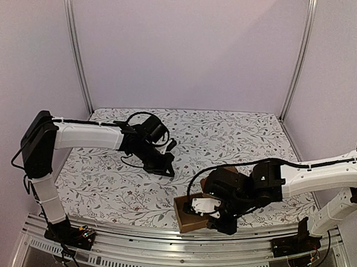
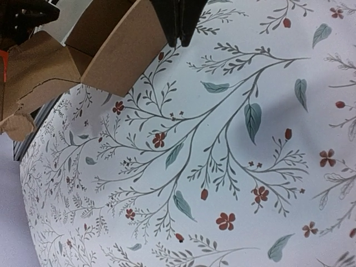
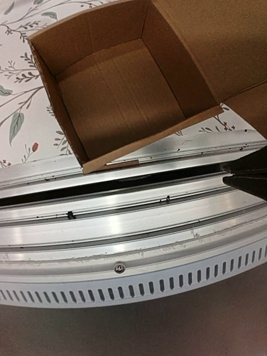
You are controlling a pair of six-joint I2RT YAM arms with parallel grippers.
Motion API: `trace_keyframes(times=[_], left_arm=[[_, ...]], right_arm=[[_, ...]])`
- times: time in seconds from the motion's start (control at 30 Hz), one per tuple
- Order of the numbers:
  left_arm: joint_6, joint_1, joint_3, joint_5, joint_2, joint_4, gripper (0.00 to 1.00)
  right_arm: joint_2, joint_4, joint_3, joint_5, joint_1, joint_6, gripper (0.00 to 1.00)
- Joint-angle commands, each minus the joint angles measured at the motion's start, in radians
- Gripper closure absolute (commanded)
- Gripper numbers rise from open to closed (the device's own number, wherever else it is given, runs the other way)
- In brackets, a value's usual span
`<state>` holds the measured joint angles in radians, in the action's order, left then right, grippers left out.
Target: Fold the paper box
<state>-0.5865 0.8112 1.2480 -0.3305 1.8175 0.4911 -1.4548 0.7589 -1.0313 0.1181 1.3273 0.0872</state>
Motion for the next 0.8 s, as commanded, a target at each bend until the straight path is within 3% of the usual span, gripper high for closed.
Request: trace_keyframes(times=[0.0,0.17,0.47,0.77], left_arm=[[0.013,0.011,0.007,-0.029,0.037,0.002,1.0],[0.016,0.02,0.031,-0.044,0.069,-0.004,1.0],[0.014,0.027,0.078,-0.084,0.12,-0.019,1.0],[-0.008,0.028,0.04,-0.07,0.113,-0.037,1.0]], right_arm=[[-0.101,0.009,-0.045,-0.002,0.032,0.091,1.0],[-0.171,-0.009,-0.055,-0.024,0.037,0.102,1.0],[-0.247,-0.049,-0.066,-0.255,0.026,0.086,1.0],[-0.263,-0.131,-0.049,-0.319,-0.095,0.057,1.0]])
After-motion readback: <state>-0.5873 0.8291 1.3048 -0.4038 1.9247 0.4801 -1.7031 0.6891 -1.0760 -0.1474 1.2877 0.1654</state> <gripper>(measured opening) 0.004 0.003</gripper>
